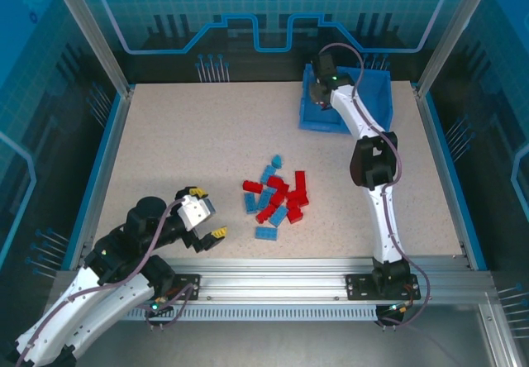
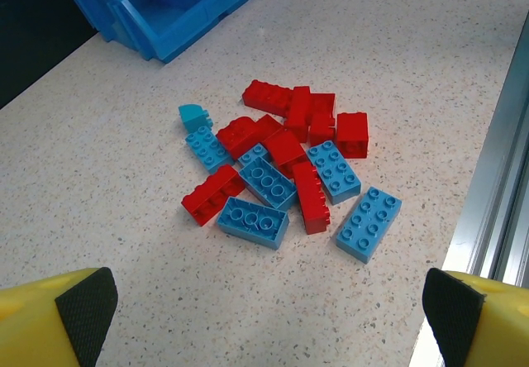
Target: Sort the legos into containers by color
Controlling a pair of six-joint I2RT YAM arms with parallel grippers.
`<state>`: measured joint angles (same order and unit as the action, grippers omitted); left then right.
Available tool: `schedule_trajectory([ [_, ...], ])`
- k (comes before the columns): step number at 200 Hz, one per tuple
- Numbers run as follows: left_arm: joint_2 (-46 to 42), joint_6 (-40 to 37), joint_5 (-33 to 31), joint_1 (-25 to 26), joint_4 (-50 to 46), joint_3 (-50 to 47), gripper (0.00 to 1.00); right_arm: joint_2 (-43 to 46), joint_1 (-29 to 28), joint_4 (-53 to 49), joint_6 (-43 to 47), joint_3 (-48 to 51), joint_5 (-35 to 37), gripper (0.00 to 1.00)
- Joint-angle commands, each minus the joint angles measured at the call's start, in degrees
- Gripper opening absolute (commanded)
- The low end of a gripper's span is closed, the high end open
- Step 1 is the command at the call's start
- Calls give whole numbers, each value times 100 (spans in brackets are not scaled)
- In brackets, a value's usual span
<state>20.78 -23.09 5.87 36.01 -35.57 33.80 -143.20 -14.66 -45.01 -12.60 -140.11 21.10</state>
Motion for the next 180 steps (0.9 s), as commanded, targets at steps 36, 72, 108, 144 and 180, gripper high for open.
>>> schedule_trajectory([
  [36, -28, -108, 54, -14, 137, -71, 99, 559, -28, -378, -69, -114, -205, 36],
  [72, -23, 4, 33, -14, 180, -75, 99, 1418, -62, -374, -159, 666, -459, 39],
  [108, 340, 1032, -764, -22, 431, 109, 99, 3235, -206, 101, -425, 2857, -1355, 44],
  [144, 1772, 3072, -1541, -15, 39, 1245, 99, 5602, -424, 1033, -558, 5534, -2225, 55],
  [180, 3222, 4379, -1582, 20, 223, 2006, 99, 7586, -683, 751, -708, 7226, -2536, 72],
])
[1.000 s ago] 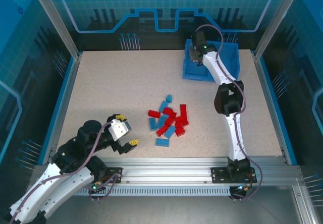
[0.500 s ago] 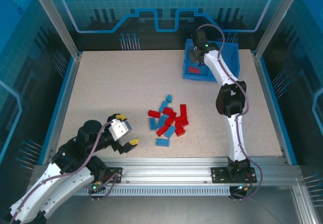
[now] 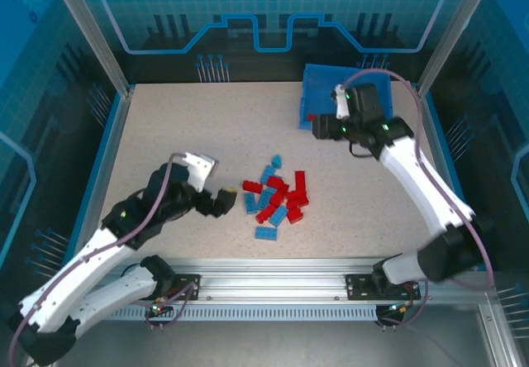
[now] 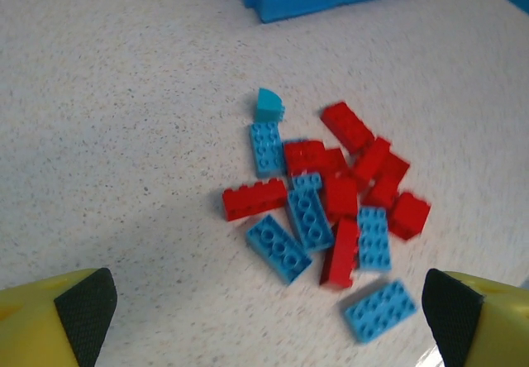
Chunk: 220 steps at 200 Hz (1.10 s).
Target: Sort the legos into containers by color
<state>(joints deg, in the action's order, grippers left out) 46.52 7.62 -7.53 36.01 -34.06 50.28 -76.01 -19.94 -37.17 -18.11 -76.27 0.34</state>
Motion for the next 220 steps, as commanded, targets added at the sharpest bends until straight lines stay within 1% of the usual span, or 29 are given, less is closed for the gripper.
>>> schedule_trajectory([
  [1, 682, 1332, -241, 16, 92, 372, 99, 903, -156, -48, -158, 877, -462, 72],
  [14, 1131, 1553, -198, 22, 317, 529, 99, 1446, -207, -289, -175, 1271, -524, 78],
  [30, 1640, 1611, -109, 40, 609, 704, 99, 1962, -211, -616, -231, 1669, -571, 84],
  [41, 1943, 1621, -122, 47, 788, 816, 99, 2249, -214, -790, -283, 1920, -611, 90],
  [58, 2383, 1633, -165, 64, 1072, 893, 99, 2564, -218, -785, -389, 2366, -774, 100],
  [80, 2901, 1799, -213, 60, 1267, 1012, 99, 2568, -220, -832, -630, 2556, -857, 100],
  [88, 3080, 1887, -257, 78, 1270, 1083, 99, 2526, -229, -757, -748, 2766, -890, 100],
  [96, 3241, 1986, -369, 86, 1278, 1106, 99, 2473, -251, -623, -834, 2857, -972, 100],
  [108, 3435, 2180, -707, 90, 1279, 1100, 99, 2358, -302, -446, -936, 2941, -1087, 100],
  [128, 3727, 2757, -1240, 82, 893, 1195, 99, 2137, -445, -331, -1007, 2896, -1035, 100],
  [138, 3843, 3194, -1496, 85, 650, 1229, 99, 2037, -508, -322, -1002, 2832, -973, 100],
  [146, 3936, 3609, -1580, 77, 472, 1230, 98, 1979, -552, -326, -998, 2785, -922, 100],
  [160, 4113, 4281, -1545, 64, 253, 1197, 94, 1911, -611, -326, -988, 2719, -829, 100],
  [183, 4457, 5130, -1233, 56, 129, 1201, 87, 1879, -665, -291, -1036, 2679, -743, 100],
  [200, 4761, 5653, -948, 46, 42, 1295, 85, 1888, -689, -310, -1057, 2661, -711, 100],
  [220, 5054, 6235, -809, 40, -136, 1437, 83, 1927, -712, -356, -1049, 2661, -646, 100],
])
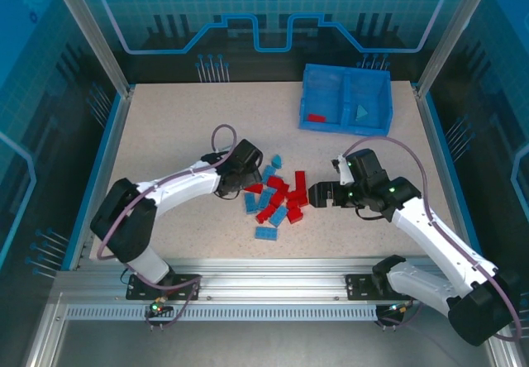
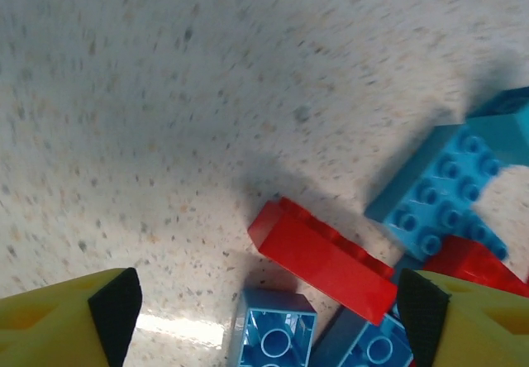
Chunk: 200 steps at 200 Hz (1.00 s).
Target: Sort the legos into containers by color
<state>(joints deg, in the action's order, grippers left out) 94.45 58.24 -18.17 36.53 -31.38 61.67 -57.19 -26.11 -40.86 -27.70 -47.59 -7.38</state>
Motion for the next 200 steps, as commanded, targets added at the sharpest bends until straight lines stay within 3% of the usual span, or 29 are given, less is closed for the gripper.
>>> schedule_trajectory([
  [1, 268, 1203, 258, -14, -414, 304, 82, 48, -96, 6, -88, -206, 128, 100],
  [42, 645, 1413, 379, -72, -188, 419, 80, 152, -127, -28, -130, -101, 244, 100],
  [120, 837, 1348, 1051, -270, 1050, -173, 59, 494, -141, -110, -258, -190, 462, 100],
  [166, 949, 1383, 1175, -280, 1061, -230, 41, 680, -140, -184, -341, -250, 585, 100],
  [200, 941, 1439, 978, -296, 495, -50, 36, 761, -140, -447, -459, -476, 929, 100],
])
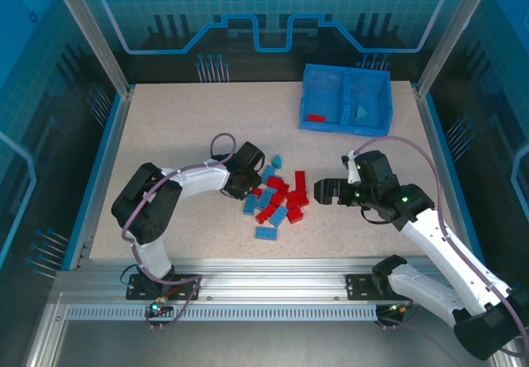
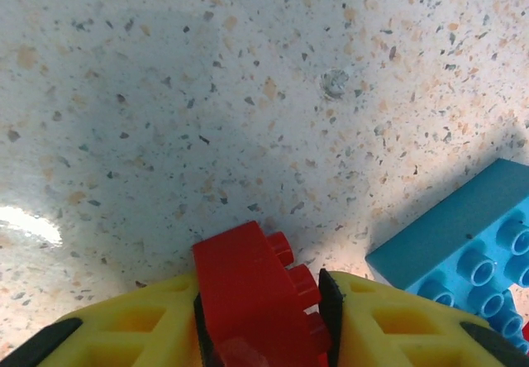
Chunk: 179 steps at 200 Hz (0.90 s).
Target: Sort the legos into containers by color
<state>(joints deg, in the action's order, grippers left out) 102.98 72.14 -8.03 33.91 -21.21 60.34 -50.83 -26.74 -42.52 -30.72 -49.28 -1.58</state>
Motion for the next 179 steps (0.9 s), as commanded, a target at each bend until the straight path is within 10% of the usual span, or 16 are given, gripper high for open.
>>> schedule_trajectory([
  [1, 72, 43, -47, -34, -523, 83, 35, 130, -77, -291, -169, -314, 364, 100],
  [100, -1068, -2737, -1215, 448, -892, 1954, 19, 798, -69, -381, -538, -517, 1454, 100],
  [179, 1822, -5632, -649, 802, 1044, 5446, 11, 986, -50, -353, -595, -473, 1749, 100],
])
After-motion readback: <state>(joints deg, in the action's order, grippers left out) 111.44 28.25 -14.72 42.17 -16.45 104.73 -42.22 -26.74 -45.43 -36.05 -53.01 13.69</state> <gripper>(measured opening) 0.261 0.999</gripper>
